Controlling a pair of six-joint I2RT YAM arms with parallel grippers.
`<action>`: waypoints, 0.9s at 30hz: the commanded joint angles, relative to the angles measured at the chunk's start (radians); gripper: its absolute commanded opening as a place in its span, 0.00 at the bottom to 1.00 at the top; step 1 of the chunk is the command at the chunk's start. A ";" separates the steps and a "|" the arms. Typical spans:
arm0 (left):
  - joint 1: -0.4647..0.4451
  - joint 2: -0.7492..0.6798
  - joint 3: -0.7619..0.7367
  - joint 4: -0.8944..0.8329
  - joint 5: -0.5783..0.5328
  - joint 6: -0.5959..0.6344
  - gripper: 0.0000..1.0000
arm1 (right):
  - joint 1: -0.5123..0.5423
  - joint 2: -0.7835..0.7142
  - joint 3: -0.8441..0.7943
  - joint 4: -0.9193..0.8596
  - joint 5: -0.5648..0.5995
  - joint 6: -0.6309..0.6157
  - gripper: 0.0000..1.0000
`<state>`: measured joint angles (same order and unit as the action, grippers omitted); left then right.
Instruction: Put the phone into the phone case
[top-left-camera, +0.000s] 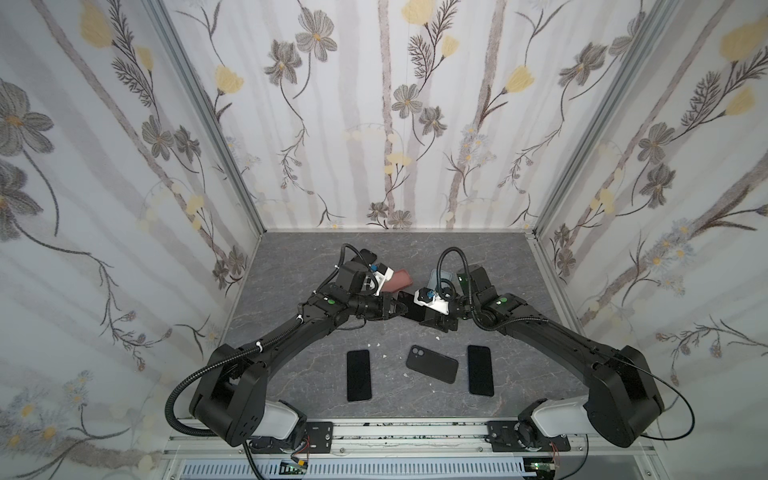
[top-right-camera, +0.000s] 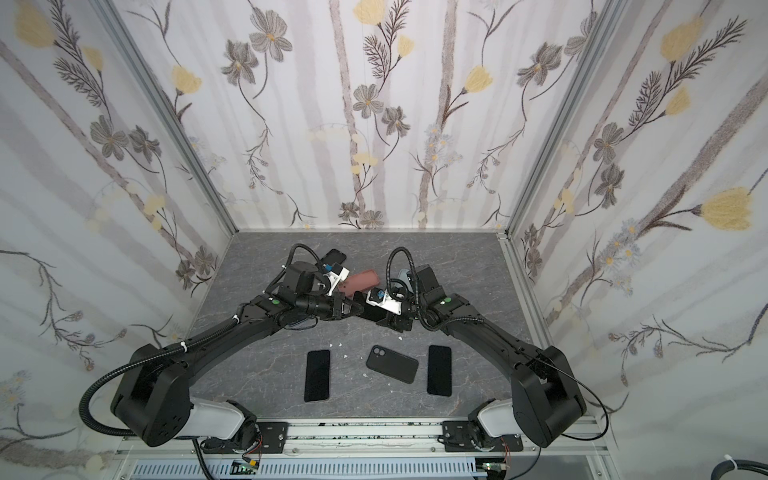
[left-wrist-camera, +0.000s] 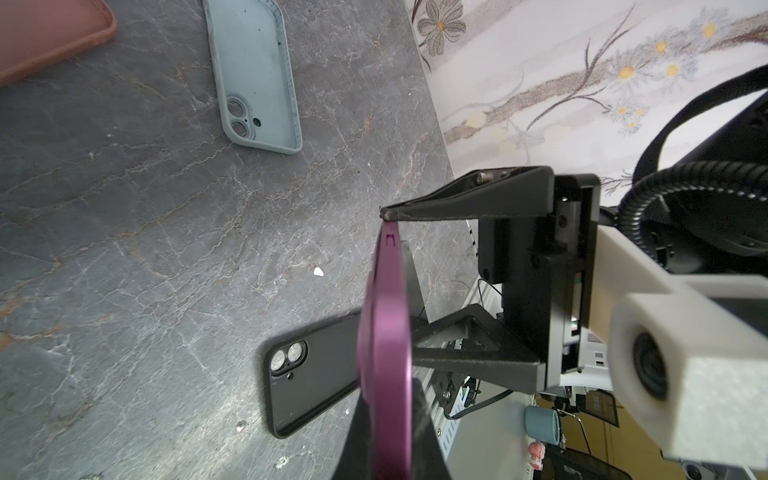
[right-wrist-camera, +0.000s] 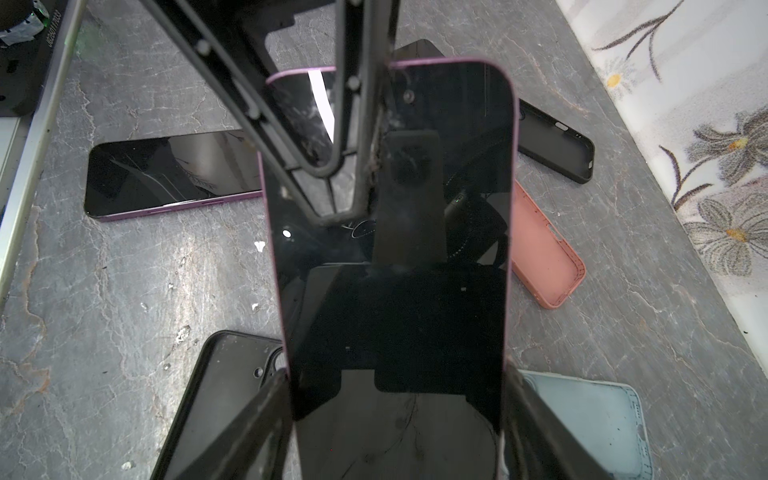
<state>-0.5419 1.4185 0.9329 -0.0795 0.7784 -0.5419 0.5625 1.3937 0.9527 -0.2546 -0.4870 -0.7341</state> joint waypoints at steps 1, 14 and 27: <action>0.000 0.001 -0.001 0.005 0.007 0.012 0.00 | 0.002 -0.004 0.016 0.013 -0.024 -0.008 0.56; 0.002 -0.213 -0.068 0.158 -0.131 -0.050 0.00 | 0.002 -0.096 0.057 0.130 0.009 0.157 1.00; 0.010 -0.467 -0.145 0.487 -0.223 -0.040 0.00 | -0.084 -0.086 0.379 0.197 -0.220 0.797 0.90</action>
<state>-0.5343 0.9981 0.8219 0.1776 0.5838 -0.5789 0.5068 1.2869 1.2713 -0.1120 -0.5858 -0.1883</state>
